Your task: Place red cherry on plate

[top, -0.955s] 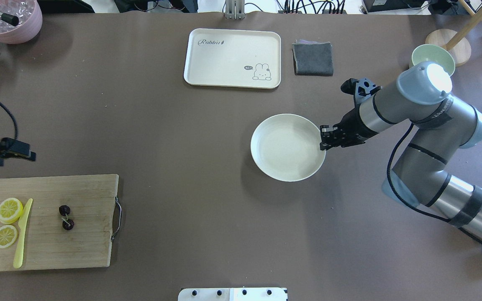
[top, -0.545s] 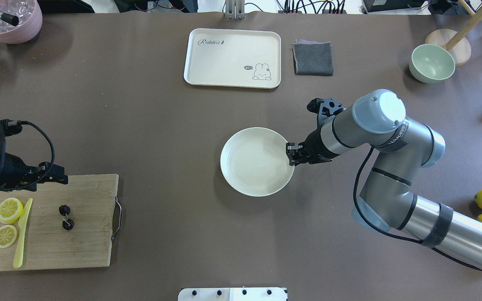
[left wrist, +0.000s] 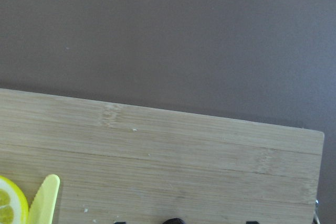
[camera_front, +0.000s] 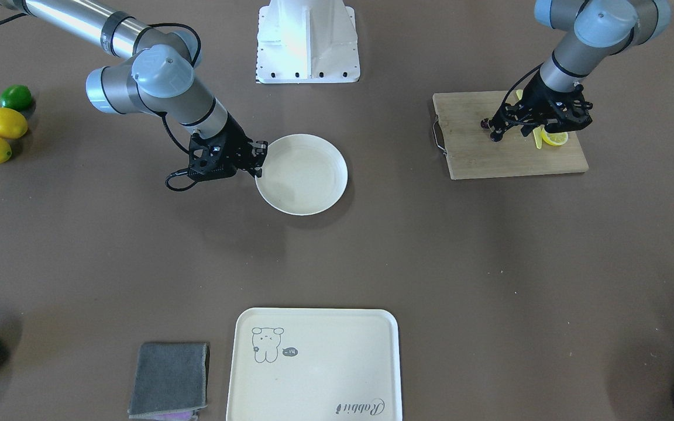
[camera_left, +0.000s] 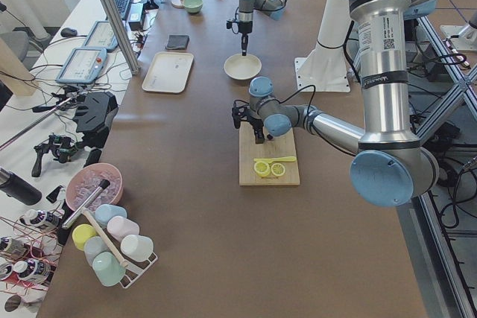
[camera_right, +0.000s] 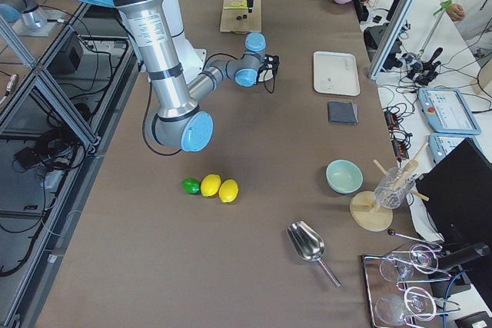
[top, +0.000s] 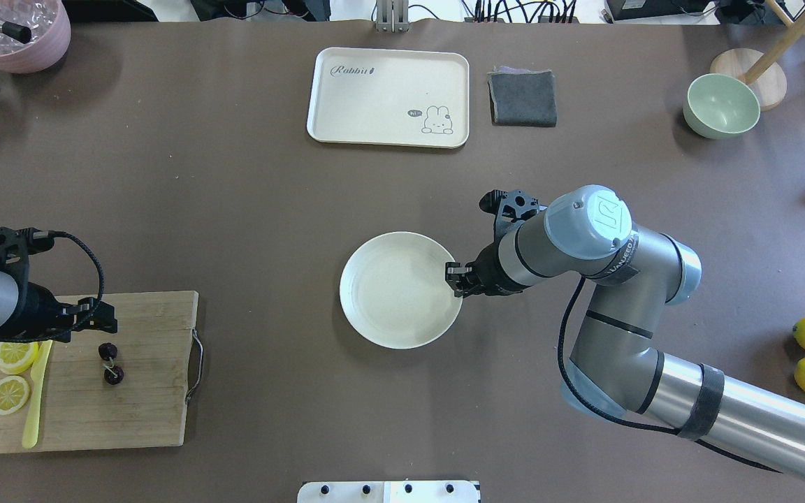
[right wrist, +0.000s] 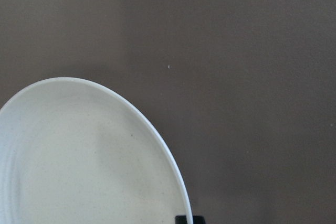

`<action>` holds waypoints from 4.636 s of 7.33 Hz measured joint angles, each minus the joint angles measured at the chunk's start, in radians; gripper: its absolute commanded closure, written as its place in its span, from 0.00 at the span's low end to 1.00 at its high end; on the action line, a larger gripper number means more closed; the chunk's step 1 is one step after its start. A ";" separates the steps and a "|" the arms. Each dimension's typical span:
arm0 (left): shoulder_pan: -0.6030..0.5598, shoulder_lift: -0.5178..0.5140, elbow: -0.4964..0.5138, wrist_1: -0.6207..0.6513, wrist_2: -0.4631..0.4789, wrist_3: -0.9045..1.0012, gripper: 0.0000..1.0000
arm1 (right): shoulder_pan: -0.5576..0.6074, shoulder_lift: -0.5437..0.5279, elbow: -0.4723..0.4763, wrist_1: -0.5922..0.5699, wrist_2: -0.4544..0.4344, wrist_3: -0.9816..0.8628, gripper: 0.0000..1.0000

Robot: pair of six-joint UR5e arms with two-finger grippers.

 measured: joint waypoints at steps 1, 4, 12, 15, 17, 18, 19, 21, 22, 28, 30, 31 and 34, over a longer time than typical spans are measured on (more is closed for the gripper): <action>0.010 -0.002 0.004 0.000 0.010 -0.006 0.29 | -0.002 0.001 -0.001 0.000 -0.003 0.001 0.01; 0.040 -0.002 0.009 -0.001 0.022 -0.017 0.33 | -0.002 0.001 0.000 0.003 -0.012 -0.002 0.00; 0.090 -0.001 0.013 -0.004 0.068 -0.019 1.00 | 0.027 -0.018 0.007 0.005 -0.011 0.001 0.00; 0.081 -0.011 -0.015 0.000 0.062 -0.018 1.00 | 0.050 -0.022 0.014 0.004 -0.001 0.000 0.00; 0.076 -0.121 -0.027 0.067 0.060 -0.019 1.00 | 0.092 -0.034 0.025 0.002 0.021 -0.002 0.00; 0.074 -0.253 -0.007 0.174 0.061 -0.026 1.00 | 0.120 -0.055 0.041 0.002 0.034 -0.007 0.00; 0.075 -0.422 0.032 0.300 0.062 -0.063 1.00 | 0.153 -0.081 0.060 0.001 0.055 -0.014 0.00; 0.089 -0.699 0.159 0.430 0.063 -0.151 1.00 | 0.244 -0.140 0.088 0.000 0.131 -0.084 0.00; 0.099 -0.778 0.222 0.429 0.064 -0.163 1.00 | 0.295 -0.194 0.095 0.001 0.175 -0.180 0.00; 0.137 -0.911 0.476 0.197 0.066 -0.212 0.03 | 0.444 -0.356 0.125 0.008 0.297 -0.430 0.00; 0.086 -0.767 0.325 0.222 0.057 -0.134 0.02 | 0.482 -0.368 0.131 0.000 0.307 -0.459 0.00; 0.040 -0.659 0.231 0.255 0.046 0.026 0.02 | 0.518 -0.375 0.127 -0.018 0.322 -0.516 0.00; -0.257 -0.374 0.139 0.321 -0.087 0.640 0.02 | 0.659 -0.387 0.089 -0.182 0.357 -0.847 0.00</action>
